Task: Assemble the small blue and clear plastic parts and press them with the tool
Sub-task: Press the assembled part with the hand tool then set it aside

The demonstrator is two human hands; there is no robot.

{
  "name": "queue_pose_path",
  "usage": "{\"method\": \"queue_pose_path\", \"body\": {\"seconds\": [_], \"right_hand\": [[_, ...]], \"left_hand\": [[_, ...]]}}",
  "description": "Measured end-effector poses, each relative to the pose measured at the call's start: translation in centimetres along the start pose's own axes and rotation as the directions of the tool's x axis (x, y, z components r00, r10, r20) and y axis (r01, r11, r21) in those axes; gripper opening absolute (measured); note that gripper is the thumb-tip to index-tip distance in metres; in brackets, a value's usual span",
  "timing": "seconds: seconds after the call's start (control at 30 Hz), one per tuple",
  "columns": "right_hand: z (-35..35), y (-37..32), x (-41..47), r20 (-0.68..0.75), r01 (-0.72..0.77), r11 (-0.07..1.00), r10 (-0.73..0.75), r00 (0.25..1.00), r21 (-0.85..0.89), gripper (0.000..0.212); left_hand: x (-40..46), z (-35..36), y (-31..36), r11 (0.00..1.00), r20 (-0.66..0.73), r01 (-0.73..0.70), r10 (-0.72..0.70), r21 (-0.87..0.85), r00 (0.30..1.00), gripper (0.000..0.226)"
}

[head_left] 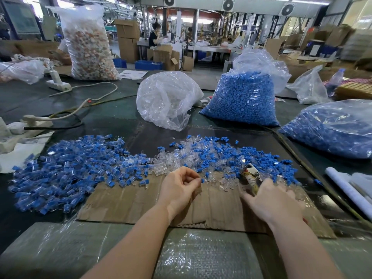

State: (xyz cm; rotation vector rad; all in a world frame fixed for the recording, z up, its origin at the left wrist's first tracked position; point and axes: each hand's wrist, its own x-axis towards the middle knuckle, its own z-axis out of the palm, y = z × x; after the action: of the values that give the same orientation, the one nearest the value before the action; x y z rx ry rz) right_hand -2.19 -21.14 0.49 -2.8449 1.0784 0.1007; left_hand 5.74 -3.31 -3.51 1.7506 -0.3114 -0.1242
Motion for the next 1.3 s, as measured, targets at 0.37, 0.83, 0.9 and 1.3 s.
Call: {"method": "queue_pose_path", "body": {"seconds": [0.37, 0.83, 0.9, 1.3], "right_hand": [[-1.4, -1.3, -1.5, -0.048, 0.298, 0.922, -0.295, 0.954, 0.248, 0.014], [-3.3, -3.9, -4.6, 0.304, 0.198, 0.748, -0.476, 0.825, 0.634, 0.022], [-3.6, -3.9, -4.7, 0.319, 0.198, 0.75, -0.484, 0.815, 0.632, 0.02], [-3.8, -4.1, -4.8, 0.332, 0.246, 0.746, -0.533, 0.779, 0.619, 0.016]], "left_hand": [[0.3, -0.4, 0.3, 0.956, 0.008, 0.113, -0.115, -0.27, 0.993, 0.005], [0.8, -0.4, 0.4, 0.945, -0.042, 0.146, -0.165, -0.293, 0.985, 0.004], [0.8, -0.3, 0.6, 0.94, -0.046, 0.15, -0.172, -0.307, 0.984, 0.003], [0.7, -0.4, 0.9, 0.924, -0.067, 0.169, -0.204, -0.344, 0.977, 0.002]]}}
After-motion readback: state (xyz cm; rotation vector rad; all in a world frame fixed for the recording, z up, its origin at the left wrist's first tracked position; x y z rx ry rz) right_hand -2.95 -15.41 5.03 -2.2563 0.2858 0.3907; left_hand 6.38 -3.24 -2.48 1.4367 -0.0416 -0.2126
